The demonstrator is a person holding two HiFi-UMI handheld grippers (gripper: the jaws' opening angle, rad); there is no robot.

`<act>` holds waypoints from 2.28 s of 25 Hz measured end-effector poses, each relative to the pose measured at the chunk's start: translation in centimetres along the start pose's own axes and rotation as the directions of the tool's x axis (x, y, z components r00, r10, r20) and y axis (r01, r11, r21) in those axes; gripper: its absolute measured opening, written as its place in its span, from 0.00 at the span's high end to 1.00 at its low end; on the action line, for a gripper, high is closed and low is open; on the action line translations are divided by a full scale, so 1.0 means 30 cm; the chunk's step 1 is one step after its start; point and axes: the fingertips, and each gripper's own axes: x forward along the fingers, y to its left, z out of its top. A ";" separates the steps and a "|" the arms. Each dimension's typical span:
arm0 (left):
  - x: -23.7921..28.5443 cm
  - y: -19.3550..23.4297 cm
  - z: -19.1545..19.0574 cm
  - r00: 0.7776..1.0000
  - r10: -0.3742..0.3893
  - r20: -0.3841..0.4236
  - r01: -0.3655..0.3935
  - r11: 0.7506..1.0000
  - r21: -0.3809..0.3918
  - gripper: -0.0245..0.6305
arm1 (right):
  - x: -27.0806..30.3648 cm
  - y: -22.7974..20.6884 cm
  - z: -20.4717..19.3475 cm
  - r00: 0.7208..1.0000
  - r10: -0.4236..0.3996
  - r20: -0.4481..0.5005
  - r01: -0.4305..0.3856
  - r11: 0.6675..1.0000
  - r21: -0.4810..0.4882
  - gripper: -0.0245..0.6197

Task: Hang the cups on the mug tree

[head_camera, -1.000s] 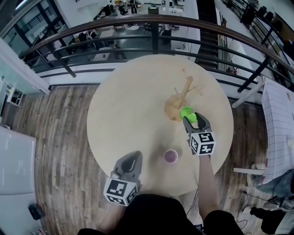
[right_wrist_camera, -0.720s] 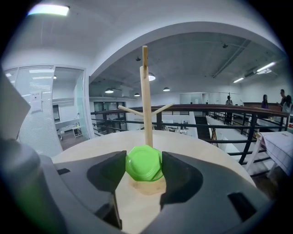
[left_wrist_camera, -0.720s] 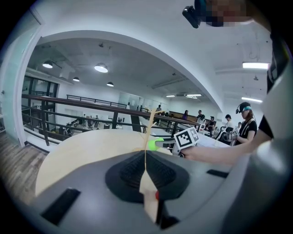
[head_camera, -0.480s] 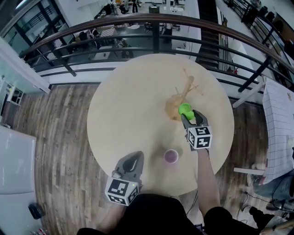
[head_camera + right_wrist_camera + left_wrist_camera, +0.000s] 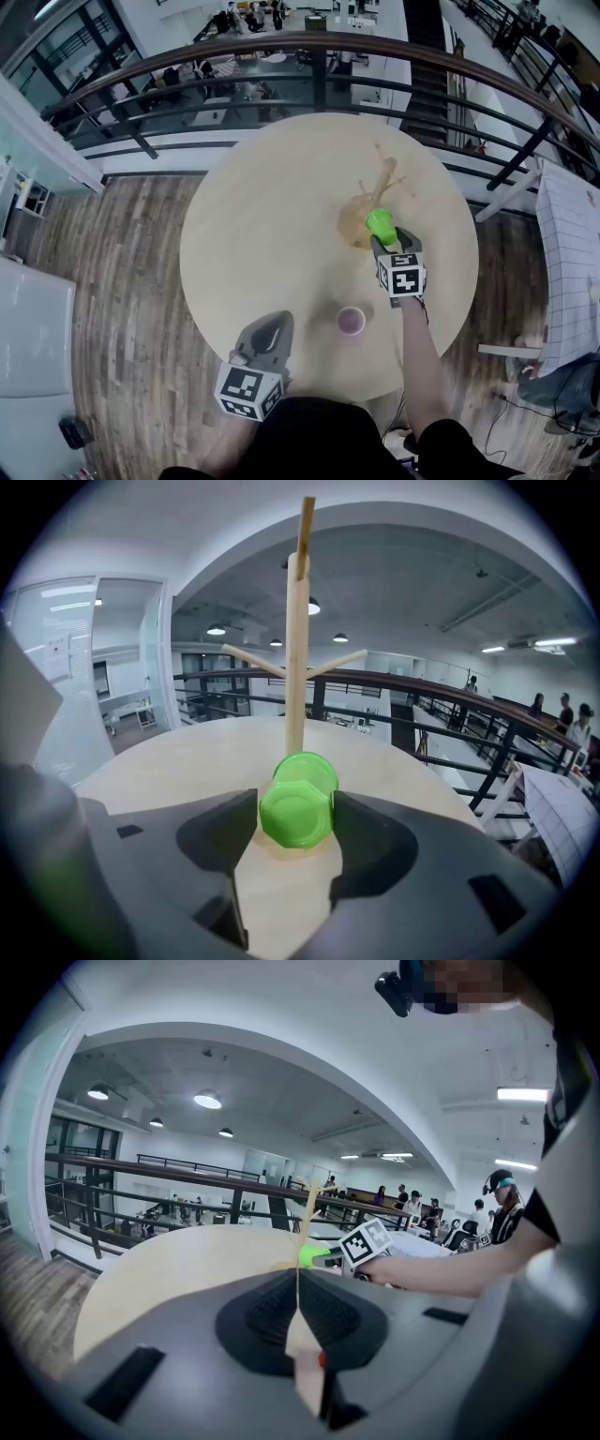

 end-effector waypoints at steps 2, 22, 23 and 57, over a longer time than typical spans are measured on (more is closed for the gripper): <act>-0.002 -0.002 -0.002 1.000 0.000 -0.001 0.000 1.000 0.001 0.94 | 0.000 -0.001 -0.001 1.000 0.003 -0.009 -0.003 1.000 -0.001 0.54; 0.023 -0.084 -0.017 0.998 -0.060 -0.004 0.060 0.998 0.008 0.94 | -0.535 0.019 0.197 0.934 0.017 0.357 -0.070 0.989 0.134 0.58; 0.022 -0.089 -0.016 0.998 -0.063 -0.004 0.063 0.998 0.010 0.94 | -0.569 0.023 0.200 0.927 0.016 0.374 -0.069 0.989 0.128 0.60; 0.153 -0.285 -0.301 0.965 -0.237 -0.113 0.251 0.960 0.124 0.59 | -0.914 0.101 -0.103 0.936 -0.085 0.341 0.014 0.979 0.205 0.95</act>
